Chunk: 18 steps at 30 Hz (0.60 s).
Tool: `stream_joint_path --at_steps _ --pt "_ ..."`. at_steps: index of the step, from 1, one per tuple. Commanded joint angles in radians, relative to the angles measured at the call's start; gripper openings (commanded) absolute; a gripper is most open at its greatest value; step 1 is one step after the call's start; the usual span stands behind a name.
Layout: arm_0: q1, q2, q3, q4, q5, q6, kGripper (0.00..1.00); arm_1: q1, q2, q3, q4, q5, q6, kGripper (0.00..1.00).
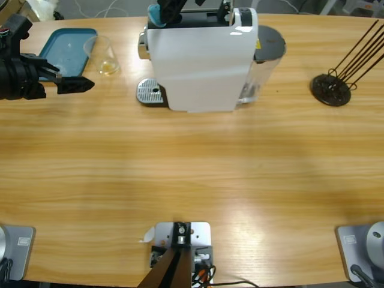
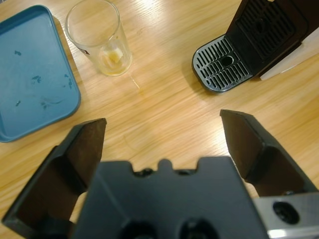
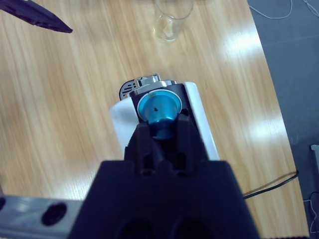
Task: Pour coffee
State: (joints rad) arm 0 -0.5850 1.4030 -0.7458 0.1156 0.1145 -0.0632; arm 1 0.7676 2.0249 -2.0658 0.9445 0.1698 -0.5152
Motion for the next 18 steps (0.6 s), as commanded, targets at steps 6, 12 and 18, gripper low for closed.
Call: stream_joint_path --at_steps 6,12,18 --pt "0.002 0.025 0.039 -0.013 -0.012 0.009 0.996 -0.013 0.064 0.007 0.027 -0.023 -0.011 0.603" --pt "0.003 0.025 0.040 -0.013 -0.012 0.009 0.996 -0.013 0.069 -0.004 0.042 -0.032 -0.011 0.743" --pt "0.003 0.025 0.040 -0.013 -0.015 0.009 0.996 -0.012 0.070 -0.073 0.093 -0.047 -0.011 0.740"
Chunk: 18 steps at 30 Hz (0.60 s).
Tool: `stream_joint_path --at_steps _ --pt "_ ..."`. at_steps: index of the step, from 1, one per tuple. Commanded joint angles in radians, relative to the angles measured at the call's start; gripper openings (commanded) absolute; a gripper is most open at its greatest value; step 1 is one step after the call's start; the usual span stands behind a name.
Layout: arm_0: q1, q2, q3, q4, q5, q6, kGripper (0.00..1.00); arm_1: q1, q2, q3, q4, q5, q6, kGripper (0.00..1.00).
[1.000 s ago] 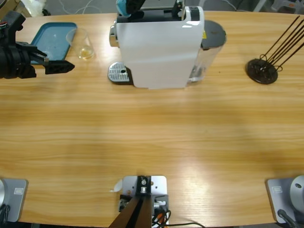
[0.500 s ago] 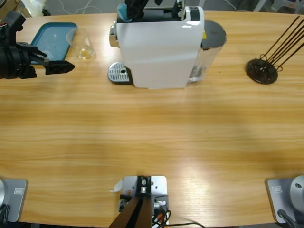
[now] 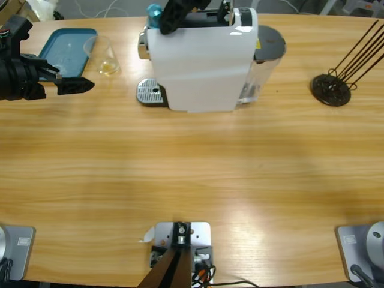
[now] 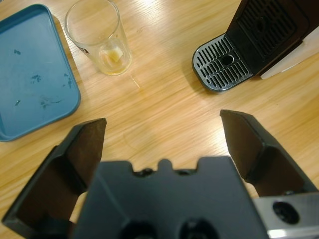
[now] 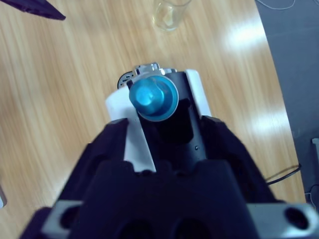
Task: Pour coffee
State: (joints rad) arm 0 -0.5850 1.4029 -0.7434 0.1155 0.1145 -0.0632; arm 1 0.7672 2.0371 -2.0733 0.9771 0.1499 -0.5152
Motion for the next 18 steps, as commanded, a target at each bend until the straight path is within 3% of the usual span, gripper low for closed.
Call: stream_joint_path --at_steps 1,8,18 --pt "0.002 0.025 0.038 -0.013 -0.015 0.009 0.996 -0.010 0.061 -0.094 0.082 -0.036 -0.012 0.739" --pt "0.002 0.022 0.039 -0.013 -0.027 0.009 0.996 0.038 0.088 -0.304 0.216 -0.106 -0.017 0.740" --pt "0.002 0.019 0.041 -0.013 -0.029 0.009 0.996 0.121 0.190 -0.479 0.309 -0.115 -0.011 0.740"
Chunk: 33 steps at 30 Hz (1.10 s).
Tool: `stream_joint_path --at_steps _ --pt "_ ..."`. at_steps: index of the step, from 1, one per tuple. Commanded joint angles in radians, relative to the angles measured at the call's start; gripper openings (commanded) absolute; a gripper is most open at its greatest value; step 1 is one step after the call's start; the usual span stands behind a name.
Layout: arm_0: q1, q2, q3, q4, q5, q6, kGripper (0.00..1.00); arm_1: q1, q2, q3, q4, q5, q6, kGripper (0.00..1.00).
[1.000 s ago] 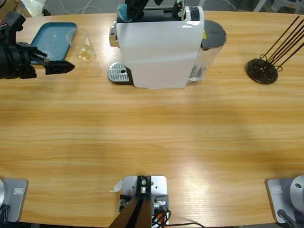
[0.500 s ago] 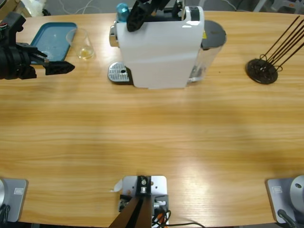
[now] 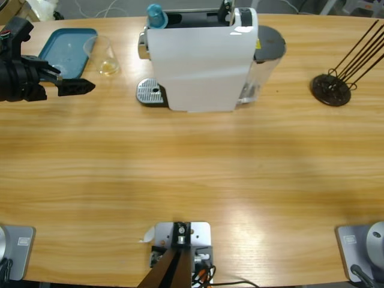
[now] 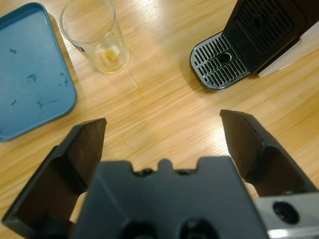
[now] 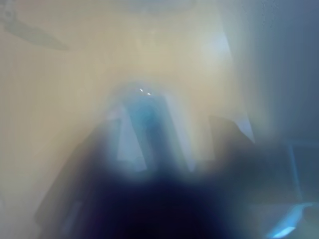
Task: Pour coffee
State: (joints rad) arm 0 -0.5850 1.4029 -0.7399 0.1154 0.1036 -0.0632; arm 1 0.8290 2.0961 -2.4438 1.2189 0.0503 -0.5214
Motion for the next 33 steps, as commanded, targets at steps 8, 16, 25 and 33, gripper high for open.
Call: stream_joint_path --at_steps 8,16,25,33 --pt "0.002 0.021 0.037 -0.013 -0.018 0.009 0.996 0.062 0.176 -0.178 0.082 -0.020 -0.003 0.738" --pt "0.002 0.022 0.037 -0.013 -0.018 0.009 0.996 0.061 0.215 -0.203 0.082 -0.033 -0.003 0.741" --pt "0.002 0.028 0.037 -0.013 -0.021 0.009 0.996 0.028 0.217 -0.213 0.080 -0.063 -0.003 0.738" --pt "0.002 0.028 0.037 -0.013 -0.022 0.009 0.991 0.025 0.217 -0.206 0.081 -0.104 0.007 0.623"
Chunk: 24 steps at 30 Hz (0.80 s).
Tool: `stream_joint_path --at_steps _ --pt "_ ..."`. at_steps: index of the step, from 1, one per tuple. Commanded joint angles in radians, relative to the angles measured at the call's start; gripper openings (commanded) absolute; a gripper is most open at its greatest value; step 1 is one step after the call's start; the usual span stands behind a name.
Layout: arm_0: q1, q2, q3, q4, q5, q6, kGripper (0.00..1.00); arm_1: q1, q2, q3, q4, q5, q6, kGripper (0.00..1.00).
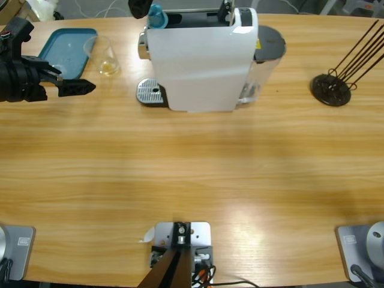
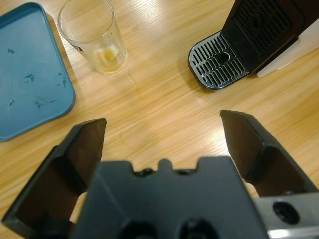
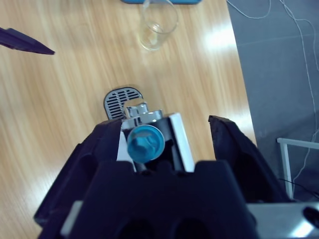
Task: Pour coffee
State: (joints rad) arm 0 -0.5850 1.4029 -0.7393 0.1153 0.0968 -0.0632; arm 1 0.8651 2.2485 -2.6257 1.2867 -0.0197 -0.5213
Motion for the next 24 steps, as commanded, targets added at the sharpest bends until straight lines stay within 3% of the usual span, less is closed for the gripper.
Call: stream_joint_path --at_steps 1,6,24 --pt "0.002 0.029 0.037 -0.013 -0.016 0.009 0.991 -0.010 0.063 -0.023 0.014 -0.034 0.007 0.623" --pt "0.002 0.030 0.037 -0.014 -0.016 0.009 0.991 -0.008 0.056 -0.016 0.025 -0.034 0.009 0.573" --pt "0.002 0.030 0.037 -0.014 -0.020 0.011 0.991 -0.015 0.026 0.007 0.040 -0.072 0.000 0.572"
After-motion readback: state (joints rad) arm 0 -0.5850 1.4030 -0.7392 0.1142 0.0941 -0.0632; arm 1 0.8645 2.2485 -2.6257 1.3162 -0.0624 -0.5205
